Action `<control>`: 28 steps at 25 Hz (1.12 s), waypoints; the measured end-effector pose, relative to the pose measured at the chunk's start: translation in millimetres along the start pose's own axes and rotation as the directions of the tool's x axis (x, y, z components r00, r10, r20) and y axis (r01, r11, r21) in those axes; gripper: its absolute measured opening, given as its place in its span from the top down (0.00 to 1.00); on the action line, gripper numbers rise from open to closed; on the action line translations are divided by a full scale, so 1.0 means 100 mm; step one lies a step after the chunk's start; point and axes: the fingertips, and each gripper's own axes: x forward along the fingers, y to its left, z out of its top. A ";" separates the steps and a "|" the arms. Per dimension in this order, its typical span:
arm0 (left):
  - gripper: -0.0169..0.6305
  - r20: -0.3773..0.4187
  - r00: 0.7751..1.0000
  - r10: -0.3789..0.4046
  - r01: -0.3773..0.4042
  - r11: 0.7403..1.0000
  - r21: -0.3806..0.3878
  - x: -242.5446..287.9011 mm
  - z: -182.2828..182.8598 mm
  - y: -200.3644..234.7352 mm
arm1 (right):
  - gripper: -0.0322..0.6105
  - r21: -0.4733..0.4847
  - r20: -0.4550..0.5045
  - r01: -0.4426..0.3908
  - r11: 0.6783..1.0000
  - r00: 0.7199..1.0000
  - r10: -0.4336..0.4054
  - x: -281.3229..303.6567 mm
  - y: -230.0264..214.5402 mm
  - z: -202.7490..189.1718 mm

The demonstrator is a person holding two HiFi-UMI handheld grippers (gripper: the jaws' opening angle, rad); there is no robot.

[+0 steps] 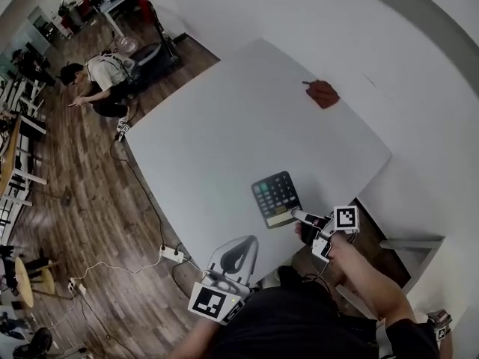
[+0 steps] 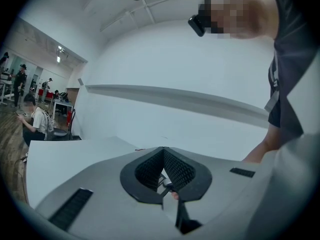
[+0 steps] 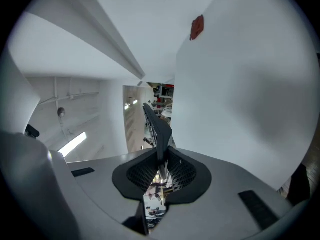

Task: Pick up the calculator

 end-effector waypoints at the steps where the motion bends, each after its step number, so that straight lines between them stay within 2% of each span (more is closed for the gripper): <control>1: 0.96 0.004 1.000 -0.003 0.003 1.000 -0.001 -0.04 0.01 0.01 | 0.86 -0.008 0.017 -0.007 1.000 1.000 0.007 0.00 0.12 -0.03; 7: 0.96 0.034 0.999 0.000 0.000 1.000 -0.002 -0.21 0.12 0.17 | 0.86 -0.171 0.119 -0.043 0.984 0.991 0.064 0.01 0.90 -0.14; 12: 0.96 0.045 0.999 -0.014 0.014 1.000 -0.010 -0.19 0.18 0.19 | 0.86 -0.228 0.161 -0.120 0.966 0.974 0.159 -0.06 1.46 -0.28; 21: 0.96 0.118 0.993 -0.015 0.017 1.000 -0.013 -0.44 0.47 0.28 | 0.86 -0.293 0.227 -0.163 0.942 0.945 0.235 -0.18 1.96 -0.54; 28: 0.96 0.149 0.989 -0.008 0.008 1.000 0.001 -0.51 0.61 0.29 | 0.86 -0.342 0.239 -0.190 0.920 0.930 0.281 -0.26 2.23 -0.65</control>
